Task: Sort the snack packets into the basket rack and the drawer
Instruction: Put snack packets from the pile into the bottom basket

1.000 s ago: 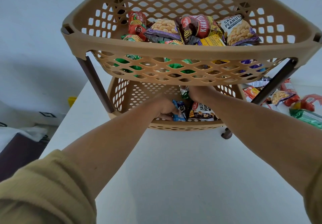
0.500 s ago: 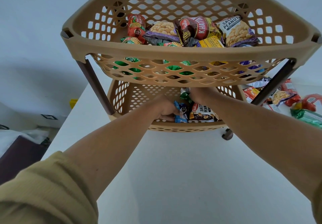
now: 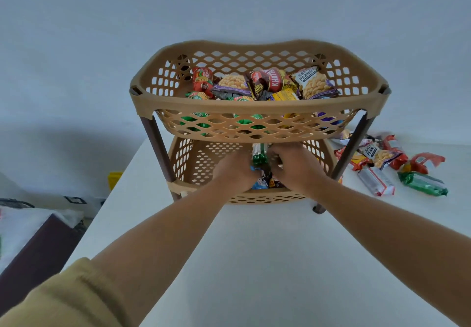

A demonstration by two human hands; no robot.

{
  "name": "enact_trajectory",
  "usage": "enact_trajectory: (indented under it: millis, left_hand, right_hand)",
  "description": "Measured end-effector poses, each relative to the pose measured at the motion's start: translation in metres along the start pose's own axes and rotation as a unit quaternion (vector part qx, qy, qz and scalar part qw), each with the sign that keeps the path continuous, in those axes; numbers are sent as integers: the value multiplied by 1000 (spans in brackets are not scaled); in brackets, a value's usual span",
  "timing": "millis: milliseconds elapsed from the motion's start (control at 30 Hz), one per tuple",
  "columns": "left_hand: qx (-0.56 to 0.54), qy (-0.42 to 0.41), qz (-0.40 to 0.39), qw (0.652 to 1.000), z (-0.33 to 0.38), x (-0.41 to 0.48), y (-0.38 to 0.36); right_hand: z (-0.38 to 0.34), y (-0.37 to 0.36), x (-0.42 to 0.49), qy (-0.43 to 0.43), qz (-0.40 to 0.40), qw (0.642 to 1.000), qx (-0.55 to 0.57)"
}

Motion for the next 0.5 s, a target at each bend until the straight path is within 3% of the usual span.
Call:
enact_trajectory:
  millis: [200, 500]
  left_hand:
    - [50, -80, 71, 993, 32, -51, -8]
    - [80, -239, 175, 952, 79, -106, -63]
  right_hand:
    - [13, 26, -67, -8, 57, 998, 21]
    - [69, 33, -155, -102, 78, 991, 25]
Point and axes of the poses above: each hand's wrist, its own x-axis towards the middle knuckle, its own y-axis out of the back of the hand, z = x × y, the point moved 5 cm from there along x, towards the middle knuckle, and after that the axes turned 12 degrees about -y, right-handed, at the moved point
